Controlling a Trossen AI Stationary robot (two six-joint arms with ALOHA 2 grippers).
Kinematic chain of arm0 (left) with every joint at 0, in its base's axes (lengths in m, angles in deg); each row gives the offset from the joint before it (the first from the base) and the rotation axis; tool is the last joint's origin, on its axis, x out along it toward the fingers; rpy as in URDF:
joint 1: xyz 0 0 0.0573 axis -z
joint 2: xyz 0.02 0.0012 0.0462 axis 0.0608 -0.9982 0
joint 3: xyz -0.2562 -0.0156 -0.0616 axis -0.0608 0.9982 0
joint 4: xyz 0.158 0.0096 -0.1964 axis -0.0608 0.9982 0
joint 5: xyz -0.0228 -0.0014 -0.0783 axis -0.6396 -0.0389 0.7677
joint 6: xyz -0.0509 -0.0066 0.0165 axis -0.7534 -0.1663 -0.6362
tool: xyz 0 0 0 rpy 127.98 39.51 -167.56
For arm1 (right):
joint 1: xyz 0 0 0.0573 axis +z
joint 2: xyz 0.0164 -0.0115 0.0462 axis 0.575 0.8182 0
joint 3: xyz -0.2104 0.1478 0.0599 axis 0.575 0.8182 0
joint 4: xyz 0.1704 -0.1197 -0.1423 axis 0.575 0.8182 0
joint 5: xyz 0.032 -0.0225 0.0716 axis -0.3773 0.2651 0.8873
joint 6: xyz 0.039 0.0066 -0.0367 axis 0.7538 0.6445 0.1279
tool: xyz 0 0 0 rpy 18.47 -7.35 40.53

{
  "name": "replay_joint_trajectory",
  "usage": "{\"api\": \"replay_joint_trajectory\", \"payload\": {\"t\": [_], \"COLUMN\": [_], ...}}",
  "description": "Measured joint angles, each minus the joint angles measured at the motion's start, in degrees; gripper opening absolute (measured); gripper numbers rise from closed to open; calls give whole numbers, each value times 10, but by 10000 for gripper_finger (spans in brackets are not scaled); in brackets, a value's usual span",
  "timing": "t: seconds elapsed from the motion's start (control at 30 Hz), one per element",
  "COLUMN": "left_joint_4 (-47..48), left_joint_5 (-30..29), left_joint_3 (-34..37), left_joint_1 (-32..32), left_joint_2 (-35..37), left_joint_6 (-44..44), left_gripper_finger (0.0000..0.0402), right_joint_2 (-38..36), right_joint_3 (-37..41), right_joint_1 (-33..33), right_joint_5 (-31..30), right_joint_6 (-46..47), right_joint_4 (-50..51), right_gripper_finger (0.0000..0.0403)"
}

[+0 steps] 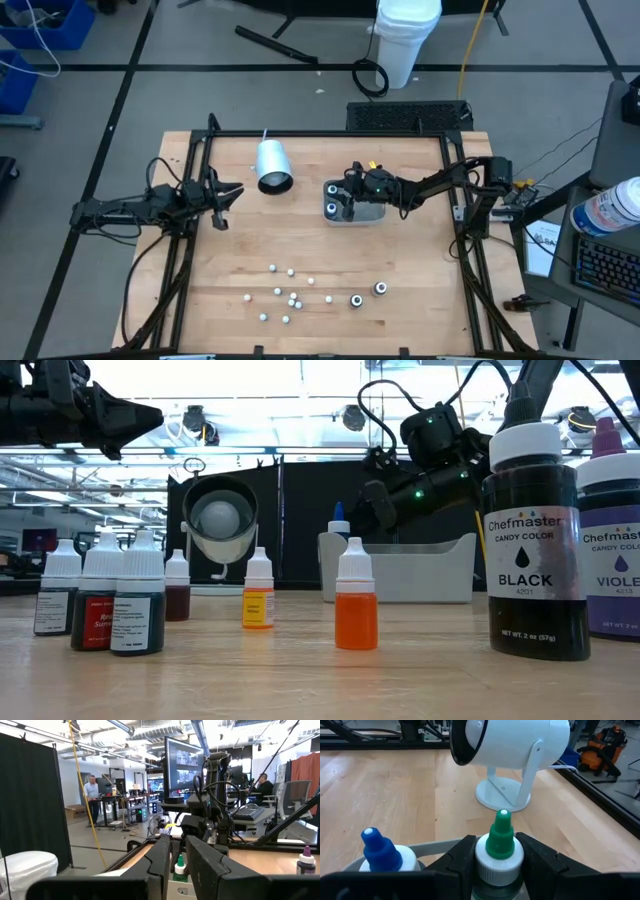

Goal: Pick & Place food coloring
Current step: Adjust the green food coloring bottle in the gray bin, then put the black food coloring bottle into the gray bin

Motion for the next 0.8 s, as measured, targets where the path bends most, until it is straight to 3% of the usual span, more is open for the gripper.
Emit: {"api": "replay_joint_trajectory", "payload": {"t": [0.47,0.8], "left_joint_4": [0,0], "left_joint_5": [0,0], "left_joint_3": [0,0], "left_joint_1": [0,0], "left_joint_2": [0,0], "left_joint_6": [3,3], "left_gripper_finger": [72,72], "right_joint_2": [0,0], "right_joint_3": [0,0], "right_joint_1": [4,4], "right_joint_5": [1,2], "right_joint_6": [6,17], "right_joint_4": [0,-50], "right_gripper_finger": [145,184]}}
